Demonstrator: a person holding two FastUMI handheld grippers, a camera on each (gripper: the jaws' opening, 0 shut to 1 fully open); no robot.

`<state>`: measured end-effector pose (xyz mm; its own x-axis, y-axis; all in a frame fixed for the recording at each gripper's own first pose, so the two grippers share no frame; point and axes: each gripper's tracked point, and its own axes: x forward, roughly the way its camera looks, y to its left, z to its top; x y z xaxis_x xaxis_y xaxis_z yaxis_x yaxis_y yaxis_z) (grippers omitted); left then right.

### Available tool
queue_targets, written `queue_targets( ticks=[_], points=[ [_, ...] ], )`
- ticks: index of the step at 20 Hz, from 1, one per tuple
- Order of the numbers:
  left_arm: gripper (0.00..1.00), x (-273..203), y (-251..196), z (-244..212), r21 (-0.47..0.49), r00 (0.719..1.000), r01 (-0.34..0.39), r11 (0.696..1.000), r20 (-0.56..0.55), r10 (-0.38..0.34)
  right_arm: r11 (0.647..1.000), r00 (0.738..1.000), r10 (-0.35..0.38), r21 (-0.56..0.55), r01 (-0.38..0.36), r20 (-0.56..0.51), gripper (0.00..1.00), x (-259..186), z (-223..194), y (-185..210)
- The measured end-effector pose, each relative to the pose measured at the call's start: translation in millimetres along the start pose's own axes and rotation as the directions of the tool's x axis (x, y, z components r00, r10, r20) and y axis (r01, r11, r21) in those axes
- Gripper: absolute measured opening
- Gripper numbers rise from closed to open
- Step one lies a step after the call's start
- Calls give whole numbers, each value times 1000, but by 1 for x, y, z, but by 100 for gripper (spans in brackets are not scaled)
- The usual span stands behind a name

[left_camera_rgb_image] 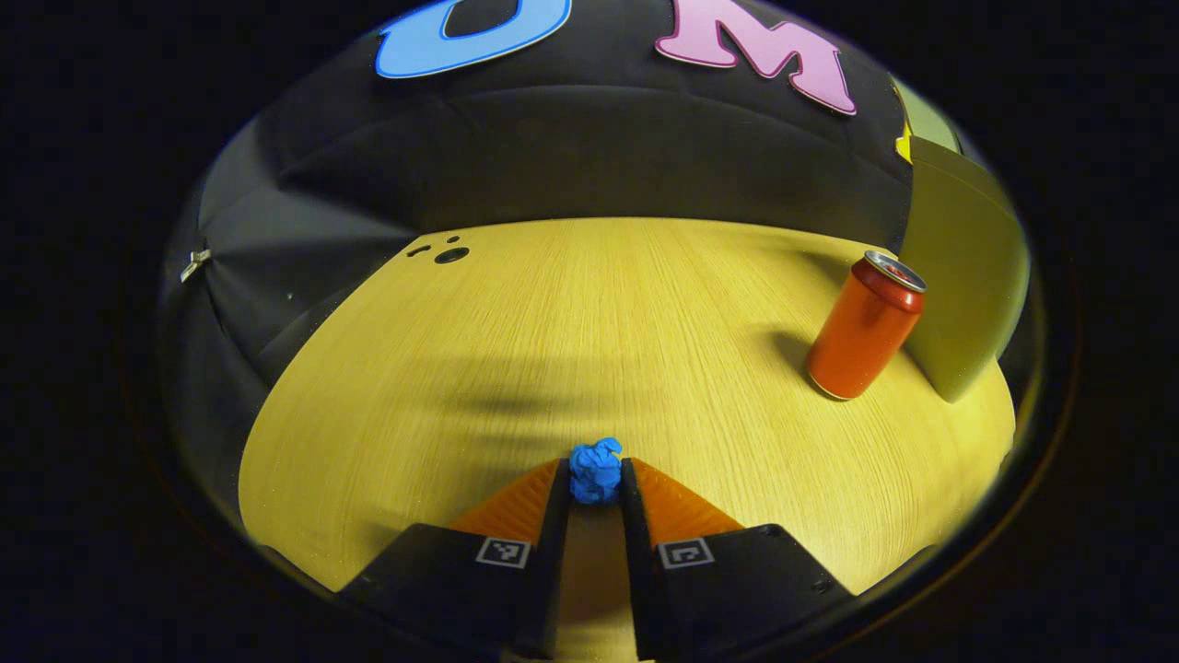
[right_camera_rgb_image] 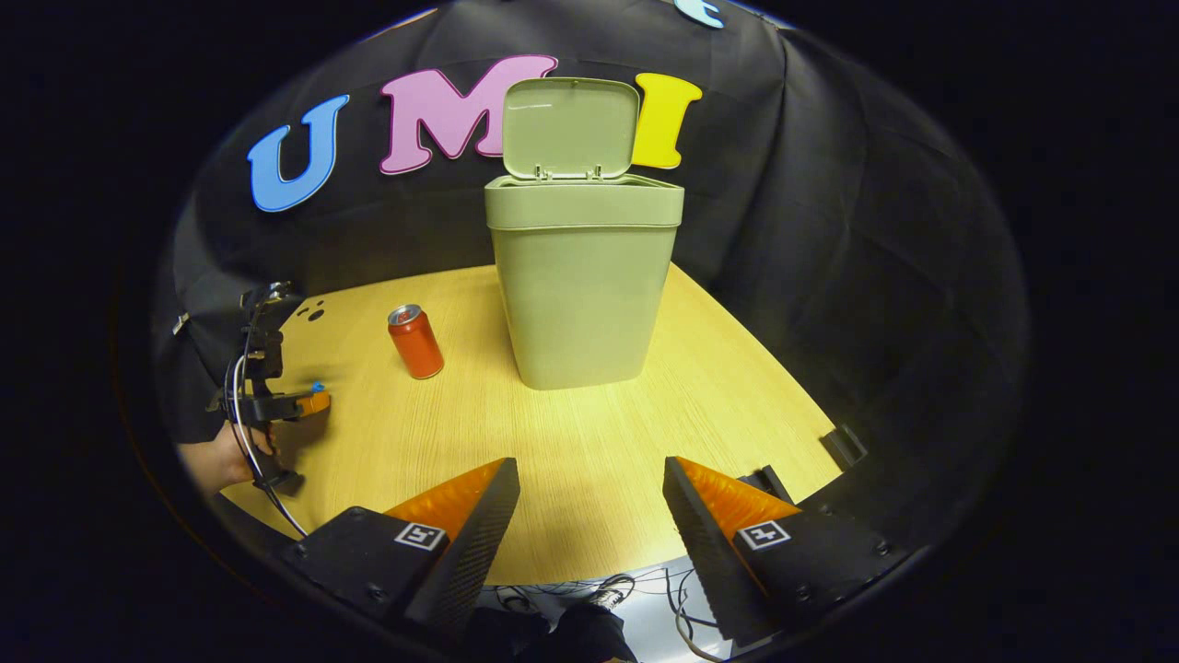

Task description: Press the lid of the desktop garbage bin to open it, pick up the crumpled paper on the desktop and throw it into the bin, then pick up the pop can on the desktop and drop it into the bin, and finally close the garbage bin lid.

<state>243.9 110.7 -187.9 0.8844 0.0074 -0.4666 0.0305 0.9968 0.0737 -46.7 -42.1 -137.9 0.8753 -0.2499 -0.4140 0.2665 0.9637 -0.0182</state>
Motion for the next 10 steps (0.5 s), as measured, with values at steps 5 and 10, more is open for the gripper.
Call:
queue_targets(
  ticks=[5,10],
  points=[
    [28,-11,-7,13,-12,999,11,1000,40,-10,1000,1000,18,12,-18,-1,99,1,0,2],
    [29,-46,-24,60,18,990,41,999,131,-43,997,997,72,24,-71,-5,99,9,2,10]
  ],
)
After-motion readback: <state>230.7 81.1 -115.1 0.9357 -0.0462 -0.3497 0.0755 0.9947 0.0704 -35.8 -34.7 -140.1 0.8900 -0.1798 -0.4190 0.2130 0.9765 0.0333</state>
